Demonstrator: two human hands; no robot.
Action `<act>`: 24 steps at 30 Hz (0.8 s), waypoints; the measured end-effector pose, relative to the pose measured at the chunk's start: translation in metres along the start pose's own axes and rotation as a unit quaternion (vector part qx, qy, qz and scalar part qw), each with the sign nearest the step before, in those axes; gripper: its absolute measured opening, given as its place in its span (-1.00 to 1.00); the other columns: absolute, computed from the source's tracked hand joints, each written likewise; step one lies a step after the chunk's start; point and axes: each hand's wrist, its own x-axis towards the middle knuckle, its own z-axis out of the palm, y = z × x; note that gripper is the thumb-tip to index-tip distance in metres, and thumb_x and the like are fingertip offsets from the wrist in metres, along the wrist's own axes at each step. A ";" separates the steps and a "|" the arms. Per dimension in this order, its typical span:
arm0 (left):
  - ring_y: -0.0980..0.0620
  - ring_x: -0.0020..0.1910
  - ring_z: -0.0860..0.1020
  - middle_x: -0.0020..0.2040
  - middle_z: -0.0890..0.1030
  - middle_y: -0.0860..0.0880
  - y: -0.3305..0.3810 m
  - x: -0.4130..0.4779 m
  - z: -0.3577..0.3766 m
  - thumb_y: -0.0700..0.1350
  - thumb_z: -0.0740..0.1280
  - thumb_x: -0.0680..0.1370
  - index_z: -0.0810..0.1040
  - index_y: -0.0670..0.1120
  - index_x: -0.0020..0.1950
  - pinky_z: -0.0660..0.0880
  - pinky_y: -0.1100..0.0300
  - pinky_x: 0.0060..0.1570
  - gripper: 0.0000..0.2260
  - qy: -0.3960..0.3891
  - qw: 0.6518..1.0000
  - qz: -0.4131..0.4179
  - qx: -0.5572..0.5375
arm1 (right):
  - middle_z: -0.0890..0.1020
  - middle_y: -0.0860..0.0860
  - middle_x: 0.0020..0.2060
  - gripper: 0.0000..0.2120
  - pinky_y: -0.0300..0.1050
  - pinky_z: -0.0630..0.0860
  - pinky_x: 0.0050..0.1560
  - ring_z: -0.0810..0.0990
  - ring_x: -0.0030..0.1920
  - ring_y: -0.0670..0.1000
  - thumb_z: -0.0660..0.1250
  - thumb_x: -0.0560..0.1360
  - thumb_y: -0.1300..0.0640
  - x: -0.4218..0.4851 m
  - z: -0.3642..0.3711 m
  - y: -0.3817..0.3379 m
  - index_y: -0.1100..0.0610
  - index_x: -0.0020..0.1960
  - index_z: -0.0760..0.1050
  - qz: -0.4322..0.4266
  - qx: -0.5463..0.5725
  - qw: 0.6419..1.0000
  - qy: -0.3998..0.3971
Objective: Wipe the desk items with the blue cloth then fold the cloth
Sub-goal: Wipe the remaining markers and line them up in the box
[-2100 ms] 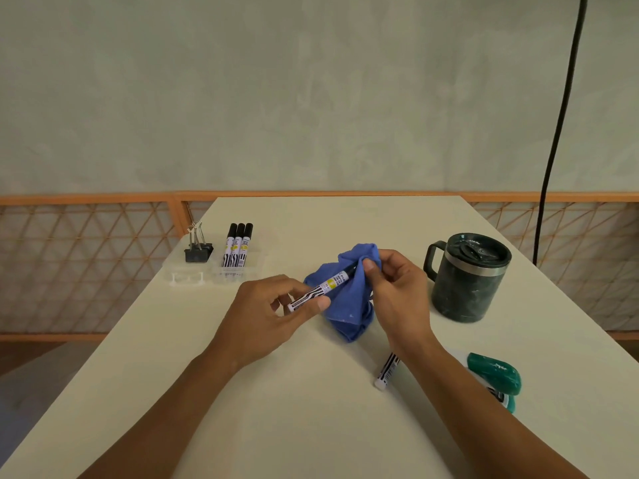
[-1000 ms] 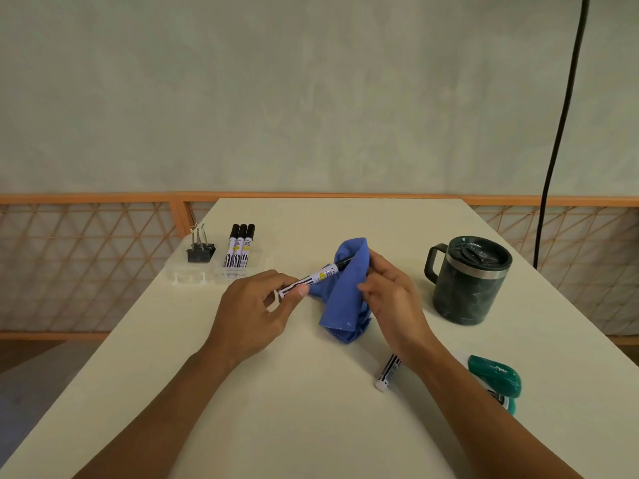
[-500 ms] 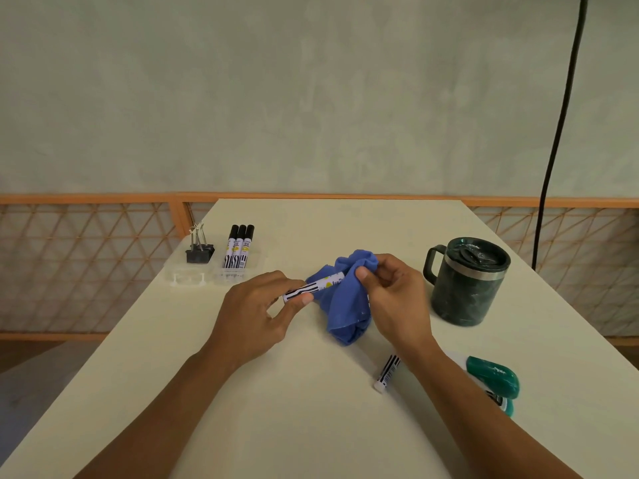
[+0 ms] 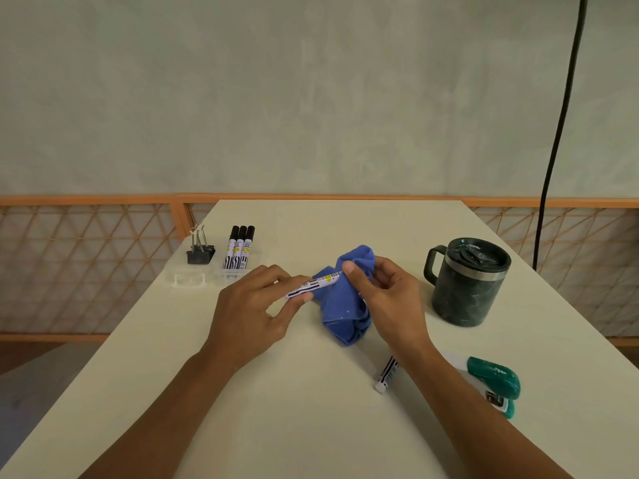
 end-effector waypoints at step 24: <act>0.33 -0.14 0.49 -0.04 0.60 0.19 0.020 0.003 -0.010 0.06 0.57 0.57 0.71 0.14 0.08 0.31 0.40 -0.19 -0.88 -0.098 0.987 -0.089 -0.095 | 0.77 -0.08 -0.06 -0.81 0.16 0.69 0.10 0.75 -0.02 -0.01 0.46 0.62 -0.09 0.003 -0.004 -0.002 -0.02 0.15 0.63 -0.011 -0.099 0.995 0.003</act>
